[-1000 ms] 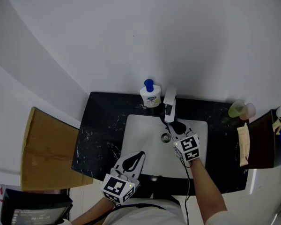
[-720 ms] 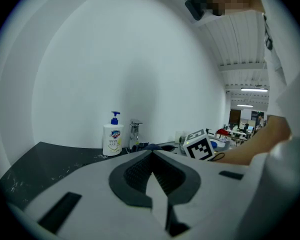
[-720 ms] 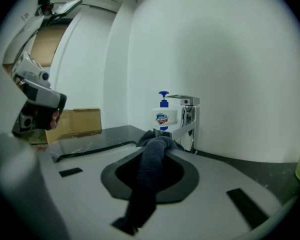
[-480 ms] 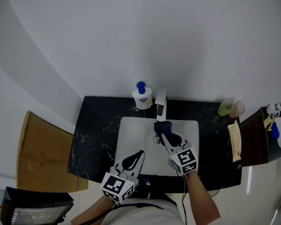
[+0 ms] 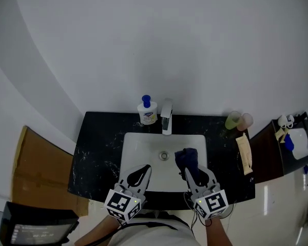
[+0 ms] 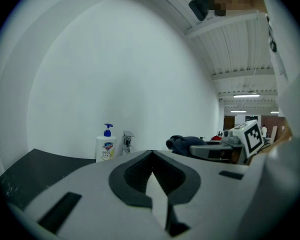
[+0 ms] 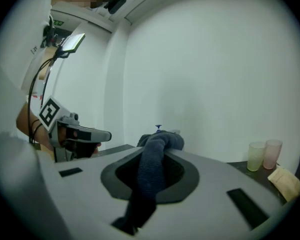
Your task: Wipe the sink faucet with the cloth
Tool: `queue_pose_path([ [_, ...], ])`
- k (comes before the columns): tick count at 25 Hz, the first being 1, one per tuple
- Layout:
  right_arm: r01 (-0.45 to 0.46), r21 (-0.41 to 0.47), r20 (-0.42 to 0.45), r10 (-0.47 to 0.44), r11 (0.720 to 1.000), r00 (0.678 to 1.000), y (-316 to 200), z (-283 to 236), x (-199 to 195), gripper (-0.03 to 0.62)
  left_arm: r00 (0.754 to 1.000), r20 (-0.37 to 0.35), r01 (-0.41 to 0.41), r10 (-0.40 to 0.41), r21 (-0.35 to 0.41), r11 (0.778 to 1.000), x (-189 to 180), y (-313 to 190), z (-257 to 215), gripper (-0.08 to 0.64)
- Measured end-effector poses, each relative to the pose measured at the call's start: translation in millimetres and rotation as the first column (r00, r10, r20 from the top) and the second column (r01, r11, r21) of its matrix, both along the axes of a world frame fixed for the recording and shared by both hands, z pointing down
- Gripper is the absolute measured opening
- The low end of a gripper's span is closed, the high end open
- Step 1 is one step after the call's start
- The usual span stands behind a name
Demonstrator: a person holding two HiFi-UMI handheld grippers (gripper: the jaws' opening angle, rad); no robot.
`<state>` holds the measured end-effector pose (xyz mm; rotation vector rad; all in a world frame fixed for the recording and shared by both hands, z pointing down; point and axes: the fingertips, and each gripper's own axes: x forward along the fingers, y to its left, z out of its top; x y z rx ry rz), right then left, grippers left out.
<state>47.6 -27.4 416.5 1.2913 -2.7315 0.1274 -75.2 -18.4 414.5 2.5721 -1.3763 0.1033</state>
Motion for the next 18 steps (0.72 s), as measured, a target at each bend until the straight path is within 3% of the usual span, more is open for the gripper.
queue_pose_path([
  [6,-0.087,0.002,-0.015,0.087,0.996,0.996,38.7,-8.4,32.7,0.054,1.0,-0.011,0.002,-0.002,0.025,1.0,-5.2,9.7,-10.6,0.002],
  [18,-0.096,0.05,-0.007,0.097,0.994,0.995,63.2,-23.4,28.0,0.054,0.999,-0.02,0.028,-0.027,0.064,0.998,-14.1,33.9,-25.6,0.002],
])
